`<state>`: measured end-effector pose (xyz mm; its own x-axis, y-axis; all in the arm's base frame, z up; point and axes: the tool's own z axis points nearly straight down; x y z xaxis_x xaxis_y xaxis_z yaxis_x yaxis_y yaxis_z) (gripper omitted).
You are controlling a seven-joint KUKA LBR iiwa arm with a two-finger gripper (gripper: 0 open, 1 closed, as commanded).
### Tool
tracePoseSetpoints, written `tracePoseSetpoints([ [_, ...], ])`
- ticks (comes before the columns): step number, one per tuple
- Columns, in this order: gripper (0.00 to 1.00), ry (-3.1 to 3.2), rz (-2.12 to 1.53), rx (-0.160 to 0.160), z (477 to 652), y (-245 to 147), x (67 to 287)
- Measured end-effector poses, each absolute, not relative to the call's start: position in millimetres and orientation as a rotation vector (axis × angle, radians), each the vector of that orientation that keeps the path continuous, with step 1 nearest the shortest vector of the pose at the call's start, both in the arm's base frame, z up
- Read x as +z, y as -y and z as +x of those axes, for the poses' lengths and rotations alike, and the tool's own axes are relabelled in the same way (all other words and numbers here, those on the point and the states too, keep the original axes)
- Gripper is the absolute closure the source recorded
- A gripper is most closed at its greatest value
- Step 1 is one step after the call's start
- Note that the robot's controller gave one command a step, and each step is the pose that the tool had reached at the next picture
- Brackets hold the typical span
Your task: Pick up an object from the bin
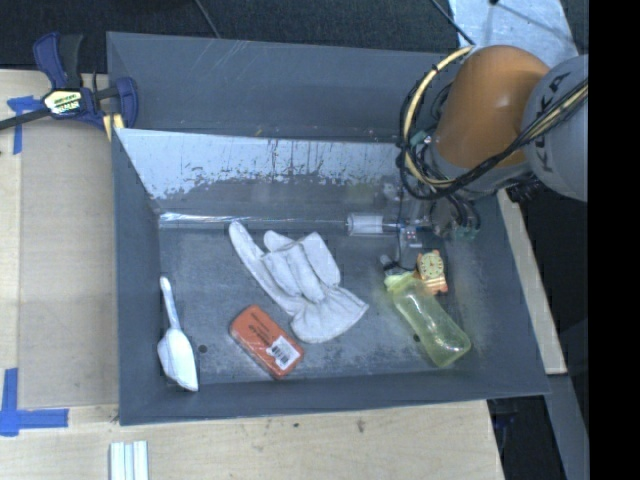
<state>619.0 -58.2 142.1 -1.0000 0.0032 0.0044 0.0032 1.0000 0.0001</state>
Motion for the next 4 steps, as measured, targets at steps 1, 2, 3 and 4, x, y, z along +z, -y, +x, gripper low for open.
tracePoseSetpoints([
  [1,0.00,3.145,-0.003,0.001,620.6,58,147],
  [2,0.00,3.147,0.078,0.002,614.5,20,112],
  [3,0.00,3.141,0.062,0.000,600.4,-47,104],
  [4,1.00,3.151,0.045,-0.002,600.3,-41,82],
])
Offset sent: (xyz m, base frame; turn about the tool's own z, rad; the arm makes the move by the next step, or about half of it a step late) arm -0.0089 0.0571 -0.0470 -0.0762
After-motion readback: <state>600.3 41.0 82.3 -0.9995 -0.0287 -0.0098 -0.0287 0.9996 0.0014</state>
